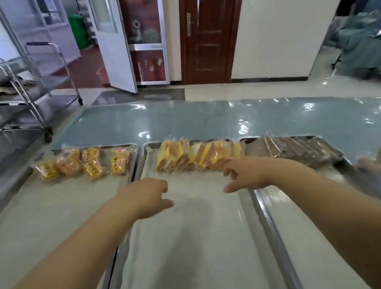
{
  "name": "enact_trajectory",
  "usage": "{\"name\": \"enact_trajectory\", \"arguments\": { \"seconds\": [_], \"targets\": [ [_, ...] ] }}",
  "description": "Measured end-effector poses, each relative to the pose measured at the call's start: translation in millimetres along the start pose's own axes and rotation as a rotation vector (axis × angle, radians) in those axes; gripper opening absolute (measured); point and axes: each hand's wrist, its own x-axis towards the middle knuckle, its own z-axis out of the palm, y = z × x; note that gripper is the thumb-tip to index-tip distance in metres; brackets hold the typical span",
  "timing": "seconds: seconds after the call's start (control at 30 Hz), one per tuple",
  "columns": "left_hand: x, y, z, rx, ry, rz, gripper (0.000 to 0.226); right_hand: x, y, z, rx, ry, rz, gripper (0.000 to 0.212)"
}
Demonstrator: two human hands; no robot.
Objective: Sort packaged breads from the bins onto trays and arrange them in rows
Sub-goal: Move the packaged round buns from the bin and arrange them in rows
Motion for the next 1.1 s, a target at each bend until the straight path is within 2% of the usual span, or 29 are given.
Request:
{"name": "enact_trajectory", "arguments": {
  "seconds": [0.2,0.4,0.53,0.67,0.87,1.1],
  "targets": [
    [-7,122,16,0.038,-0.025,0.177,0.052,-94,102,19,0.023,-0.019,0.12,0.058],
    [11,196,0,0.055,0.022,0.336,0.048,-143,177,17,0.062,-0.009,0.265,0.062],
    [43,228,-31,0.101,0.065,0.407,0.044,-159,215,-3,0.055,0.055,0.309,0.057],
    [74,267,-71,0.146,0.159,0.452,0.029,-172,249,-35,0.076,0.139,0.368,0.051],
    [110,342,-111,0.091,0.233,0.556,0.035,-202,314,-69,0.188,0.257,0.432,0.052],
    [127,445,-136,0.075,0.266,0.667,0.029,-236,425,-66,0.287,0.365,0.469,0.044]
  ]
}}
